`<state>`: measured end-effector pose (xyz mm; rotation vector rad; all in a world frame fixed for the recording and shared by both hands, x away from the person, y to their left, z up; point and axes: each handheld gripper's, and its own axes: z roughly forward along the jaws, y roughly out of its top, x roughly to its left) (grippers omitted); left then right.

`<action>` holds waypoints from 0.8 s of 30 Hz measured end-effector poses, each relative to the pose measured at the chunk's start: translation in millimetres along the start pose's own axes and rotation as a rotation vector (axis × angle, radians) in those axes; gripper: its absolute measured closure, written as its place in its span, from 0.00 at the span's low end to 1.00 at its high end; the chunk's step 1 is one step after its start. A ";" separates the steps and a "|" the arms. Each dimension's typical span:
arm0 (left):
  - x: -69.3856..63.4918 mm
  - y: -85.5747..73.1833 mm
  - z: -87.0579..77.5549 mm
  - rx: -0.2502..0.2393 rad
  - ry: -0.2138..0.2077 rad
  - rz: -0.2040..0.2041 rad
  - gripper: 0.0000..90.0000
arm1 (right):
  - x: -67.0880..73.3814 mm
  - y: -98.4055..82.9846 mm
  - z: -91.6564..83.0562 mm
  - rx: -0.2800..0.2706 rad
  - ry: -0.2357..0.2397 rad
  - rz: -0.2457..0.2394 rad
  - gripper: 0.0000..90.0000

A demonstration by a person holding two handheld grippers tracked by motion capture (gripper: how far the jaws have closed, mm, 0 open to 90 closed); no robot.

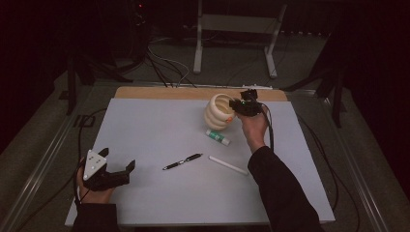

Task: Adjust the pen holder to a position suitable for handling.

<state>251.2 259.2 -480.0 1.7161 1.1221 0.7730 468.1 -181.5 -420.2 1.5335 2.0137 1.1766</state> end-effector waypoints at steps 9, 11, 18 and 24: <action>0.2 -0.8 0.5 0.000 -0.004 0.002 0.00 | 32.7 -2.9 -2.1 0.017 0.100 -0.032 0.86; 0.4 -0.8 0.5 -0.001 -0.005 0.001 0.00 | 42.0 -4.0 -2.1 0.020 0.097 -0.066 0.86; 0.3 -0.8 0.4 -0.002 -0.006 0.003 0.00 | 65.1 -9.8 2.2 0.031 0.128 -0.110 0.86; 0.0 -0.8 0.5 -0.002 -0.007 0.005 0.00 | 79.5 -17.1 10.3 0.055 0.141 -0.123 0.86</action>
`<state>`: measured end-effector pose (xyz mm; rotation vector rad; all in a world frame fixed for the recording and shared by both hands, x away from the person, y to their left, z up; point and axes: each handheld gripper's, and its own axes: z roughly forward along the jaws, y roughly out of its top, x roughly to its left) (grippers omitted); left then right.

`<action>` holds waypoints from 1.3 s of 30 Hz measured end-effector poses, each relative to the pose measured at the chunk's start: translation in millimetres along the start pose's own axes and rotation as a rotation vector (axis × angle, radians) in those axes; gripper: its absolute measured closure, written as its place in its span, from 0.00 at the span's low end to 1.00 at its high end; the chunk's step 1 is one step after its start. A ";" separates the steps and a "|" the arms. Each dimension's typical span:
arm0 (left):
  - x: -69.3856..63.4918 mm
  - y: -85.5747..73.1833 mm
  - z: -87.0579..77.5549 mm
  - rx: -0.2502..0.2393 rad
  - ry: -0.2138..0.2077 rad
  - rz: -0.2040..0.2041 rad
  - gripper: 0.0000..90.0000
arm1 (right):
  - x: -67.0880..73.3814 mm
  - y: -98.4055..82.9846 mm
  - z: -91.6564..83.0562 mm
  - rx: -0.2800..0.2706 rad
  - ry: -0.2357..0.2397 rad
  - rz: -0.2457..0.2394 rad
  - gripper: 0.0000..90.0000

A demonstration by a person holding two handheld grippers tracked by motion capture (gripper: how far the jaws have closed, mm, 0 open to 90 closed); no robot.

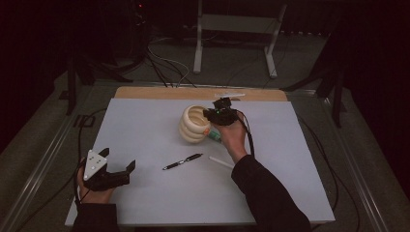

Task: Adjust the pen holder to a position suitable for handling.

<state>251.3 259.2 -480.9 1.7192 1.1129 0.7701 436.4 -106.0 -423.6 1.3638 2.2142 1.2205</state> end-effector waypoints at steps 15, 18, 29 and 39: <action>-0.1 -0.4 0.8 0.000 -0.002 -0.002 0.00 | 19.9 -13.7 25.9 0.073 -0.028 -0.028 0.86; 0.0 -0.4 0.6 -0.001 -0.004 -0.003 0.00 | 22.8 -17.1 31.1 0.087 -0.044 -0.041 0.86; 1.2 -0.9 0.6 -0.002 -0.004 -0.005 0.00 | 35.1 -23.0 44.0 0.124 -0.066 -0.071 0.86; 0.9 -1.3 1.4 -0.005 -0.008 -0.004 0.00 | 39.4 -21.5 47.0 0.124 -0.058 -0.075 0.84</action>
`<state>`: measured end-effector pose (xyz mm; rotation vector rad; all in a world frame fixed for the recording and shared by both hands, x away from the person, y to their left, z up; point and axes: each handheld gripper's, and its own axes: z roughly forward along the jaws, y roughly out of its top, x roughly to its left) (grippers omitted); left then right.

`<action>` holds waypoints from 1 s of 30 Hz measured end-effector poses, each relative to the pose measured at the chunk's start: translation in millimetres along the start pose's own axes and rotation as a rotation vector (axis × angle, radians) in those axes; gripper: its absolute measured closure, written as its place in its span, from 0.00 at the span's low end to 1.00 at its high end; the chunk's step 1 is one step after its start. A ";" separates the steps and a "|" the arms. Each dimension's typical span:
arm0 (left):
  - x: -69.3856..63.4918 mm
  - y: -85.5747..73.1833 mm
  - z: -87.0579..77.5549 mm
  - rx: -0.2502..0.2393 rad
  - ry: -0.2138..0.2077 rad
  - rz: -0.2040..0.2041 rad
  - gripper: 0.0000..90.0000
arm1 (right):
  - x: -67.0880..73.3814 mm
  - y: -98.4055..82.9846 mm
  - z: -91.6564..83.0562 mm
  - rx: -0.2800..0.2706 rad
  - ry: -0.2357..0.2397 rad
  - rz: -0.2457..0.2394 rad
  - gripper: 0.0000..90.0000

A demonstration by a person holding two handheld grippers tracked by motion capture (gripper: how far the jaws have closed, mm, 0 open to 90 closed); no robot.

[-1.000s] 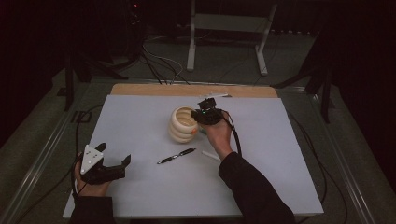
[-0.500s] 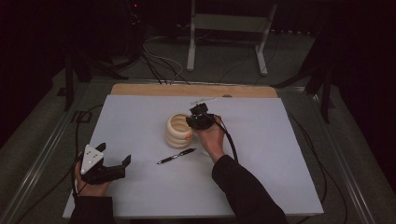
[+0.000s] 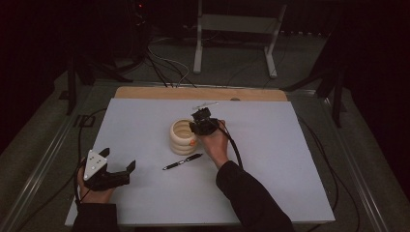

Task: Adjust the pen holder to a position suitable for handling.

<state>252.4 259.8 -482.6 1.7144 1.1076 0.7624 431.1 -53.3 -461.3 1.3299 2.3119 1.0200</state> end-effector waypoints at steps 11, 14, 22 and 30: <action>-0.2 0.0 0.5 0.005 -0.003 0.000 0.00 | -1.1 2.2 -6.1 -0.067 0.061 0.022 0.39; -0.5 0.0 0.8 0.007 -0.003 0.000 0.00 | -3.1 4.7 -12.1 -0.109 0.087 0.030 0.22; -0.6 -0.1 0.8 0.007 -0.003 -0.001 0.00 | -12.9 8.0 -25.1 -0.148 0.121 0.014 0.01; -0.3 -0.2 0.5 0.004 0.000 -0.006 0.00 | -21.8 9.7 -35.1 -0.153 0.122 -0.023 0.00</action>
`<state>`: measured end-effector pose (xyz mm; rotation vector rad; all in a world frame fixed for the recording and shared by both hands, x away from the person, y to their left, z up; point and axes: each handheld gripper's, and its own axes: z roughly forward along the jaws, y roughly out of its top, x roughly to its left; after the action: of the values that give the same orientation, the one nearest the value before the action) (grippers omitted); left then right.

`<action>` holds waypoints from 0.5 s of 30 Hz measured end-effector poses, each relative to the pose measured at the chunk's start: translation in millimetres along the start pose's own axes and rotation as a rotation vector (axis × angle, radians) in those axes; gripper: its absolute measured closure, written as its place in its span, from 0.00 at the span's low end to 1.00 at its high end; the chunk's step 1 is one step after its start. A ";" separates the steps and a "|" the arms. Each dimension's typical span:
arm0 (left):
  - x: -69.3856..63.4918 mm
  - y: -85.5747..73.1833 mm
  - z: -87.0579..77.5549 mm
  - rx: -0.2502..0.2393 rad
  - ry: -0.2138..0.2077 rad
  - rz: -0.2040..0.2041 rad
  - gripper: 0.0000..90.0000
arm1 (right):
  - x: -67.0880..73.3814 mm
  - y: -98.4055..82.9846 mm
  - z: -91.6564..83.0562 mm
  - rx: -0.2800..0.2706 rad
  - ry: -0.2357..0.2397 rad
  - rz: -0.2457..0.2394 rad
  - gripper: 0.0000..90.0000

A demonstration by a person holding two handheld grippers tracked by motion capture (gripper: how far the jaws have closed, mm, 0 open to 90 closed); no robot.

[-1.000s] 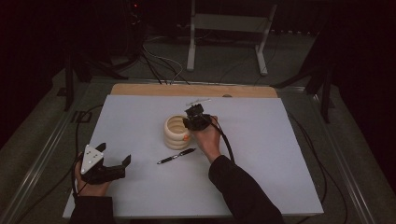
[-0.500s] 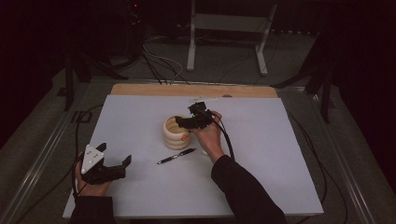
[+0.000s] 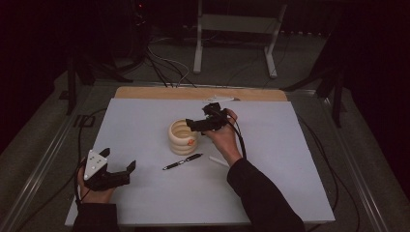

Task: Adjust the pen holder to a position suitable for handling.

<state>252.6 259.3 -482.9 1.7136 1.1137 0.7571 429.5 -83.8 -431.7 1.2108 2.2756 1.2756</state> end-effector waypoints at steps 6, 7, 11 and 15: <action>0.2 0.0 0.4 0.001 0.000 0.002 0.00 | -3.2 0.6 -6.8 0.013 0.009 -0.045 0.00; 0.1 0.0 0.5 0.002 0.000 0.002 0.00 | -3.4 0.5 -7.8 0.014 0.012 -0.052 0.00; 0.2 0.0 0.4 0.001 -0.001 0.002 0.00 | -5.1 0.5 -11.9 0.022 0.014 -0.082 0.00; 0.3 0.0 0.4 0.000 0.000 0.000 0.00 | -7.9 0.6 -16.1 0.023 0.009 -0.106 0.00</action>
<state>253.1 259.5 -483.2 1.7133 1.1134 0.7577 425.4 -99.1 -423.2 1.0776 2.3328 1.2221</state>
